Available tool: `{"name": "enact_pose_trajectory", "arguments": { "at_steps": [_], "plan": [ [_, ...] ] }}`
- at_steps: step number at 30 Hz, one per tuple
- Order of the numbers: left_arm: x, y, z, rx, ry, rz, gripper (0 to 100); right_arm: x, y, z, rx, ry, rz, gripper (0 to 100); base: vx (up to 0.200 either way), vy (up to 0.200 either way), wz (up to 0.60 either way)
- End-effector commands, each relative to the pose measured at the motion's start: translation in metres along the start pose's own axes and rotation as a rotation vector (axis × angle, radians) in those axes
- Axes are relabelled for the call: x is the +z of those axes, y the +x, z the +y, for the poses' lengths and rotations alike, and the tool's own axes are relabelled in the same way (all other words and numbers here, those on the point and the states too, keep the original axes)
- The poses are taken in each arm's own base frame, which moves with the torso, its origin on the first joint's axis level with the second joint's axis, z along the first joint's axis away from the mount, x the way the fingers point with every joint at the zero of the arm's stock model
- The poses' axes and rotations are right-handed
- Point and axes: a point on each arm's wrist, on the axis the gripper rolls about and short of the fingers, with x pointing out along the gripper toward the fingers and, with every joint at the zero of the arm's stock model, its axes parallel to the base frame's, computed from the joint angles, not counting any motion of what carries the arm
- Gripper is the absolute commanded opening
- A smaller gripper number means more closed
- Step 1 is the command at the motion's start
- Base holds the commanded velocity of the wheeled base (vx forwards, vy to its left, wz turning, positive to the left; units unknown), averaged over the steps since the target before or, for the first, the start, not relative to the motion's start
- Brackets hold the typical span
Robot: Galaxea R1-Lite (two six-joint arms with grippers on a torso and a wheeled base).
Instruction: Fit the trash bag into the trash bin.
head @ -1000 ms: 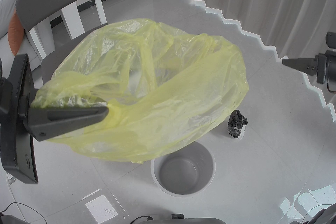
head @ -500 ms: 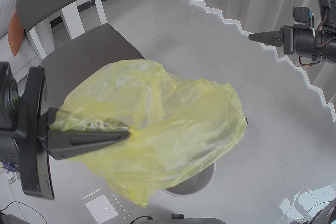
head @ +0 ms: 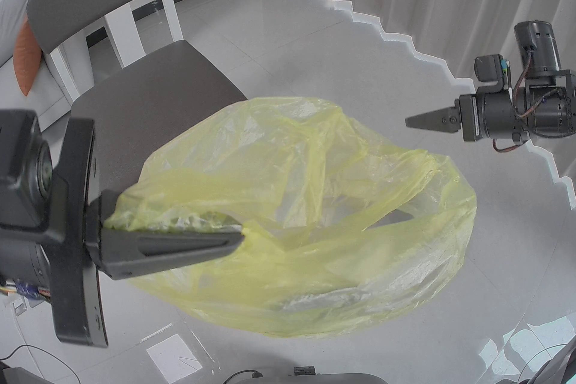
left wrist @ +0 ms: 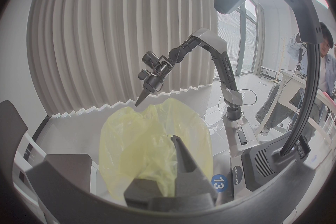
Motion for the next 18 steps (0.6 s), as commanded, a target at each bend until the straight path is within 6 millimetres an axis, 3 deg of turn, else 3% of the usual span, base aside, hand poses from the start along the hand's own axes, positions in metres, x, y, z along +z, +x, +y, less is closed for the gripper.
{"name": "enact_pose_trajectory", "arguments": {
  "at_steps": [1,3,14,18],
  "plan": [
    [0.001,-0.002,0.001,0.008,0.002,-0.006,0,-0.013,-0.020,0.007,0.002,-0.005,0.022,100,0.000,0.000,0.00],
    [0.002,-0.002,0.001,0.009,0.003,-0.008,0,-0.021,-0.037,0.013,0.002,-0.018,0.017,100,0.000,0.000,0.00],
    [0.006,-0.003,0.003,0.018,0.007,-0.026,0,-0.028,-0.083,0.039,0.046,-0.064,-0.032,100,0.000,0.000,0.00],
    [0.013,-0.006,0.006,0.033,0.013,-0.046,0,-0.049,-0.093,0.054,0.100,-0.084,-0.001,100,0.000,0.000,0.00]
  ]
}}
